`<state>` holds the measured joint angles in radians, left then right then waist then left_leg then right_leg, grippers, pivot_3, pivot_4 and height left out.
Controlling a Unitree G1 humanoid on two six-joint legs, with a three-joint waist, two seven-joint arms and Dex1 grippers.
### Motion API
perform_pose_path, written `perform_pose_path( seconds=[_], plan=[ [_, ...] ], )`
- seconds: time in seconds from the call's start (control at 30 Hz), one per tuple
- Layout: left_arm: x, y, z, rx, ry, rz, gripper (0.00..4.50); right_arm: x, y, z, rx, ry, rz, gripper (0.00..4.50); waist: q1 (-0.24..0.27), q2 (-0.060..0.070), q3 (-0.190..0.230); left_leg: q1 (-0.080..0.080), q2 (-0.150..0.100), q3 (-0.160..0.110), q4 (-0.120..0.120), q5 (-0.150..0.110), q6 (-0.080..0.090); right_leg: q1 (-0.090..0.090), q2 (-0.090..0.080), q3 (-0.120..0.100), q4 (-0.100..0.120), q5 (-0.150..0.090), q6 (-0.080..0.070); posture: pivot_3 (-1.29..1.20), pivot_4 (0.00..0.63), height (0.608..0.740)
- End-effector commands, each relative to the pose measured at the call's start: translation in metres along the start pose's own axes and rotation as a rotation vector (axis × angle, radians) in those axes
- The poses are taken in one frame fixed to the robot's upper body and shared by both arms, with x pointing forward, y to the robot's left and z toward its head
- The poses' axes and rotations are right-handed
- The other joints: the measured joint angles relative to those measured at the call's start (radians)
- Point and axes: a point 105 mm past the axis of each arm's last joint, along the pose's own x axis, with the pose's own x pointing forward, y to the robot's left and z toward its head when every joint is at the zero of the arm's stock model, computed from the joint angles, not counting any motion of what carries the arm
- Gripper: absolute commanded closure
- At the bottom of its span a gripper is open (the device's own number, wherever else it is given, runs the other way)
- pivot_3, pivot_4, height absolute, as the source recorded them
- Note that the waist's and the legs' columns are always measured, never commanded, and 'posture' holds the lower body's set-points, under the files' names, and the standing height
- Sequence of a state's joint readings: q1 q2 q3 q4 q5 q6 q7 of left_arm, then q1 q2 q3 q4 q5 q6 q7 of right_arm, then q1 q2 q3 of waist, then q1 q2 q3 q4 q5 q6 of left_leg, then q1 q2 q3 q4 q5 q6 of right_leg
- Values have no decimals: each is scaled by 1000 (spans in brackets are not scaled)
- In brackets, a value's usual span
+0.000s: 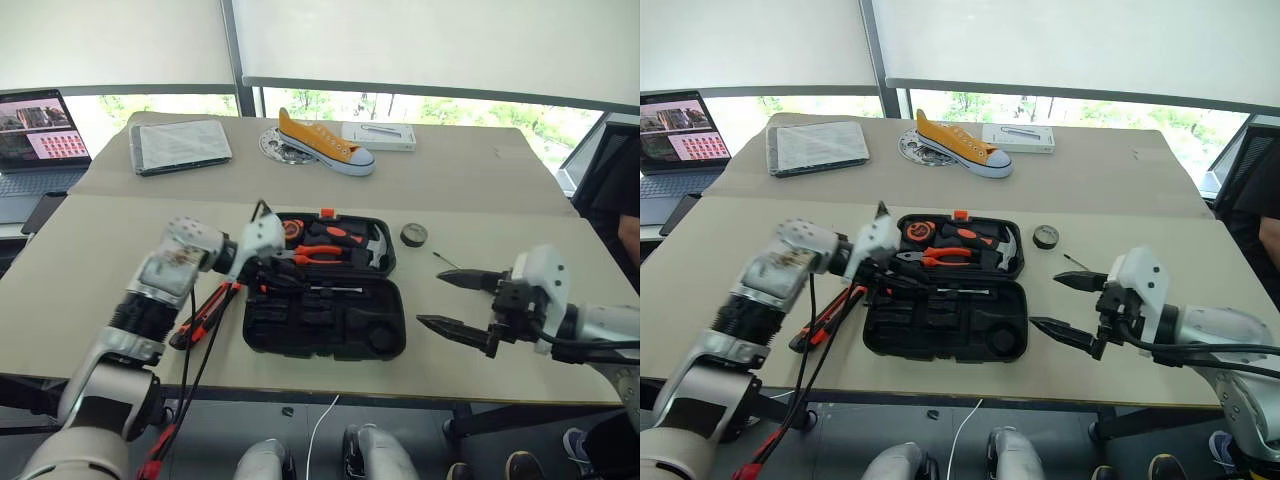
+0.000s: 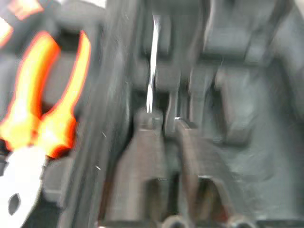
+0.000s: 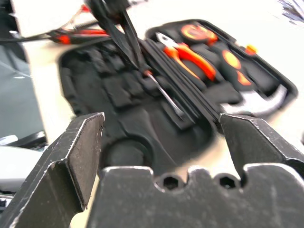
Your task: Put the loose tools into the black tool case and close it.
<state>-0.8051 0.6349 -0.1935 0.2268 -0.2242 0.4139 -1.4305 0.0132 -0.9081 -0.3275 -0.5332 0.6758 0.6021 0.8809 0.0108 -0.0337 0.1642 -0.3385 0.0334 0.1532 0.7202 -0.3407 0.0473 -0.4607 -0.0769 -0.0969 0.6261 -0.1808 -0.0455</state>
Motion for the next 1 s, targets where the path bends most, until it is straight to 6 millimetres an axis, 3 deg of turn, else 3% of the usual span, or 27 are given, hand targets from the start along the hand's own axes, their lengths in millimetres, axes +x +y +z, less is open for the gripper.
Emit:
perform_pose_path(
  seconds=[0.03, 0.2, 0.23, 0.6, 0.77, 0.87, 0.97, 1.0],
  plan=[
    [-26, -13, 37, -14, -163, -3, 1930, -28, -26, -5, -10, 61, -142, 0, 1, 0, 0, 0, 0, 0, 0, 0, 0, 0, 0, 0, 0, 0, 0, 0, 150, 733],
    [-37, -38, 56, -26, -221, -86, 196, -52, -63, -27, 21, 171, -259, 0, 1, 0, 0, 1, -1, 0, 1, 0, 0, 2, -1, 1, 0, -2, 3, 0, 150, 733],
    [-37, -42, 58, -32, -227, -103, 89, -54, -72, -35, 29, 198, -278, 0, 1, 0, 0, 2, -1, 0, 1, 0, 0, 2, -1, 1, 0, -2, 4, 0, 150, 733],
    [-29, -62, 58, 14, -177, -156, 89, -41, -130, -108, 72, 481, -337, 0, -18, 1, 1, 3, -1, 0, -2, 2, -4, 2, 1, 3, 1, -3, 2, 0, 150, 733],
    [-29, -63, 54, 25, -155, -134, 89, -34, -141, -117, 107, 483, -365, 0, -23, 2, 1, 3, -1, 0, -2, 3, -5, 2, 0, 3, 1, -3, 1, 0, 150, 733],
    [-30, -63, 53, 24, -147, -128, 0, -33, -141, -119, 134, 475, -364, 679, -24, 2, 0, 3, -1, 1, -1, 3, -5, 2, 0, 3, 1, -3, 1, 0, 150, 733],
    [-30, -63, 51, 22, -138, -128, 0, -35, -140, -122, 153, 471, -364, 1647, -24, 2, 0, 4, -1, 1, -1, 3, -5, 2, 0, 3, 2, -3, 1, 0, 150, 733],
    [-31, -63, 49, 22, -130, -128, 0, -37, -140, -122, 152, 472, -364, 2284, -24, 2, 0, 4, -1, 1, -1, 3, -5, 2, 0, 3, 2, -3, 1, 0, 150, 733]
  ],
)
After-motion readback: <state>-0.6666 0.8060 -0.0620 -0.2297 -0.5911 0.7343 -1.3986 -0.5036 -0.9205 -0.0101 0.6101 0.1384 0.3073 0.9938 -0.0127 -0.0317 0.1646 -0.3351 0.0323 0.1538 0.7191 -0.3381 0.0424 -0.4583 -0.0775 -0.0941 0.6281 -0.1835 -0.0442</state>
